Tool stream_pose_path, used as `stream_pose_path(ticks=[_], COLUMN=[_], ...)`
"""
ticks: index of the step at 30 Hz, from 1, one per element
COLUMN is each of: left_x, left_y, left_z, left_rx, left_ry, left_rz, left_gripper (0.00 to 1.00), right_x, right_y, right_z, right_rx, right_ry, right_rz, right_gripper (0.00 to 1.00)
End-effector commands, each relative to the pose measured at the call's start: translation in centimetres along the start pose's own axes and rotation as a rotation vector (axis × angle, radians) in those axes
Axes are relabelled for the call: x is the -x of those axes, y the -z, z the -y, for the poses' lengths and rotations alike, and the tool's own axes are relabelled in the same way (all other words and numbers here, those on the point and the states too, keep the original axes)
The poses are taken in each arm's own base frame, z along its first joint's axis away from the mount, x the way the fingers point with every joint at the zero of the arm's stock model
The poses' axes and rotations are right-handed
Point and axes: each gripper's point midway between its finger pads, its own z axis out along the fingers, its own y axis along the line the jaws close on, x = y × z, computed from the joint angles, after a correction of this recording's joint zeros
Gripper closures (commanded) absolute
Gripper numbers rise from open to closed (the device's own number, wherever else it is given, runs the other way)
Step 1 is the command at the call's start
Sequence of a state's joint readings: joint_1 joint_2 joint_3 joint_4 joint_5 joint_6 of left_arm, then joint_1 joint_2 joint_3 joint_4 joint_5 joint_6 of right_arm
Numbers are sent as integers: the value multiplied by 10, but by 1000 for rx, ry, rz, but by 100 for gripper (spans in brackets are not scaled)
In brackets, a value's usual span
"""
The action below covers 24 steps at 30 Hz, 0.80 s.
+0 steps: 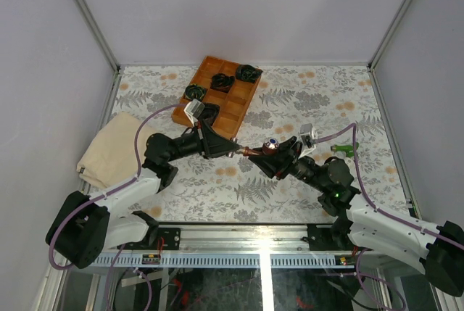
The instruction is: Install the water faucets
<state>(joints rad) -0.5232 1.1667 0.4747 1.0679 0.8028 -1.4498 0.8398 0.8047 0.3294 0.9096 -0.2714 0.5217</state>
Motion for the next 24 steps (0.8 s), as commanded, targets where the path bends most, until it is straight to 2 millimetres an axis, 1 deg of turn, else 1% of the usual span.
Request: stream_pose_path(ticks=[1, 4, 7, 12, 16, 20, 24], left_x=[-11, -11, -10, -10, -9, -7, -5], left_y=[-4, -4, -5, -6, -9, -10, -10], left_z=[17, 16, 16, 14, 11, 11, 12], left_rx=[-49, -47, -45, -29, 0, 9, 13], left_ry=[-50, -49, -51, -76, -113, -126, -126], left_rz=[-66, -63, -57, -67, -94, -87, -60], left_gripper=[100, 100, 100, 100, 100, 100, 100], right_x=[27, 28, 28, 16, 17, 20, 14], right_y=[-6, -6, -6, -11, -12, -9, -8], right_z=[2, 6, 5, -3, -5, -5, -1], right_rx=[-33, -54, -54, -26, -57, -68, -79], right_ry=[42, 40, 44, 4, -65, -82, -124], right_rz=[99, 107, 105, -12, -65, -51, -36], right_gripper=[100, 100, 100, 100, 100, 100, 100])
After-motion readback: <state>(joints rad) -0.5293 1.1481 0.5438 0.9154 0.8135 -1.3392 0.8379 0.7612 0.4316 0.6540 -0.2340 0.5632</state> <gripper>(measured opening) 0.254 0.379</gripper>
